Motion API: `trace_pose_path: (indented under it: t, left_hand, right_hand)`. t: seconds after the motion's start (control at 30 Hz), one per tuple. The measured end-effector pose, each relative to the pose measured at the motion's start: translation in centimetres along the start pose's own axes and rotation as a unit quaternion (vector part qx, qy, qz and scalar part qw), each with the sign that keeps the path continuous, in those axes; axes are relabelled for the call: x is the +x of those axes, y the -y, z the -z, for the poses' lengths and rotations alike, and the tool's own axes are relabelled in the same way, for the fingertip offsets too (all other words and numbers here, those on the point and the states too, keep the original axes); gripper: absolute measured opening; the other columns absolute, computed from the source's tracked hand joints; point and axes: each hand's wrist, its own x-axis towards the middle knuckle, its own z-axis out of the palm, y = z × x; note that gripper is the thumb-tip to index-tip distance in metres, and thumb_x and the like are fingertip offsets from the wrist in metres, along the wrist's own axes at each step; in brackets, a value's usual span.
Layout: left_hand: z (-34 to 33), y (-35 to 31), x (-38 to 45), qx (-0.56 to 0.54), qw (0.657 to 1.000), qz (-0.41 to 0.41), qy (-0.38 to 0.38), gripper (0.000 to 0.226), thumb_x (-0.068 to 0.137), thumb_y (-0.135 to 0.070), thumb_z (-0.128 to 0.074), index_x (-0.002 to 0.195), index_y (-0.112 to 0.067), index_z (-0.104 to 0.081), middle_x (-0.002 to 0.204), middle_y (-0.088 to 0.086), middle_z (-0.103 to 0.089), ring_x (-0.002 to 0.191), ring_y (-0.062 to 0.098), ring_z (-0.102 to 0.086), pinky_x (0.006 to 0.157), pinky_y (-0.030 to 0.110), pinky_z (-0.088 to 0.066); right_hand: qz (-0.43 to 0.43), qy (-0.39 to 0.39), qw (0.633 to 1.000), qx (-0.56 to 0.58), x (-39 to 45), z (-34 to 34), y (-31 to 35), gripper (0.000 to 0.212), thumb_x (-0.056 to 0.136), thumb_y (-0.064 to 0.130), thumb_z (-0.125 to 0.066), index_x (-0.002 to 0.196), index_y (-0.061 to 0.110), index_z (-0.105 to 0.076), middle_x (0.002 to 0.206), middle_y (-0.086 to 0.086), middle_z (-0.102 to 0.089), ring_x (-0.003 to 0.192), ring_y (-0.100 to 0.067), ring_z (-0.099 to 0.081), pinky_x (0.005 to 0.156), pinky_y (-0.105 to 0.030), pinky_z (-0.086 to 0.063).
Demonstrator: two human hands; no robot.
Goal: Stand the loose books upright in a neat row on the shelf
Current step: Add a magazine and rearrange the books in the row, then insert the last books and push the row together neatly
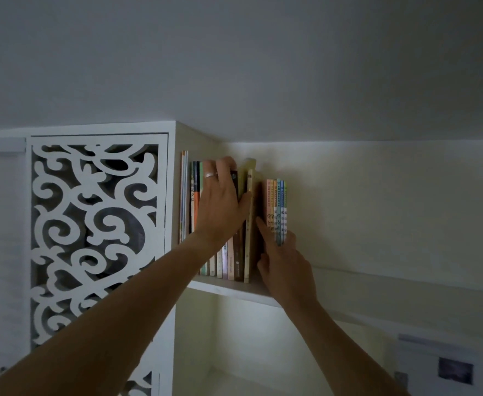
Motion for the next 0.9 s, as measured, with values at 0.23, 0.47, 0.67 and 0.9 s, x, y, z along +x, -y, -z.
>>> trace_pose_path:
  t: [0.23,0.47,0.67,0.9]
  left_hand:
    - [-1.1,0.5,-5.5,-0.061,0.982,0.174,0.051,0.038,0.092,-0.051,-0.064,0.115,-0.024,-0.052,0.095,-0.007,-0.068,0.081,0.008,-0.071,0.07,0.034,-0.065]
    - [0.8,-1.4,-7.0,-0.021,0.989,0.145,-0.003,0.025,0.101,-0.039,-0.046,0.113,-0.022,-0.061,0.098,-0.004,-0.067,0.085,0.012,-0.069,0.076,0.032,-0.063]
    - [4.3,-5.4,-7.8,-0.065,0.983,0.166,-0.036,0.042,0.108,-0.044,-0.035,0.143,-0.026,-0.049,0.071,-0.012,-0.063,0.065,-0.001,-0.066,0.054,0.015,-0.054]
    - [8.3,-8.3,-8.4,-0.075,0.978,0.149,-0.123,0.043,0.104,-0.033,-0.042,0.146,-0.024,-0.047,0.077,-0.014,-0.06,0.06,0.002,-0.055,0.052,0.015,-0.042]
  right_hand:
    - [0.024,0.013,1.0,0.008,0.0,0.1,-0.2,0.078,0.103,0.041,-0.049,0.154,0.058,0.007,0.147,-0.014,-0.031,0.113,-0.022,-0.061,0.086,-0.031,-0.06]
    - [-0.001,-0.004,0.999,0.048,0.2,-0.2,-0.3,0.061,0.101,0.056,-0.045,0.147,0.057,-0.006,0.143,-0.013,-0.04,0.107,-0.027,-0.064,0.083,-0.038,-0.061]
    - [-0.025,0.03,0.999,-0.022,0.2,-0.2,0.1,0.069,0.099,0.06,-0.045,0.156,0.047,-0.009,0.144,-0.01,-0.031,0.091,-0.022,-0.067,0.076,-0.03,-0.059]
    - [-0.021,-0.015,1.0,-0.009,-0.3,-0.3,0.1,0.074,0.098,0.04,-0.061,0.157,0.045,-0.017,0.144,-0.012,-0.039,0.09,-0.022,-0.067,0.073,-0.03,-0.061]
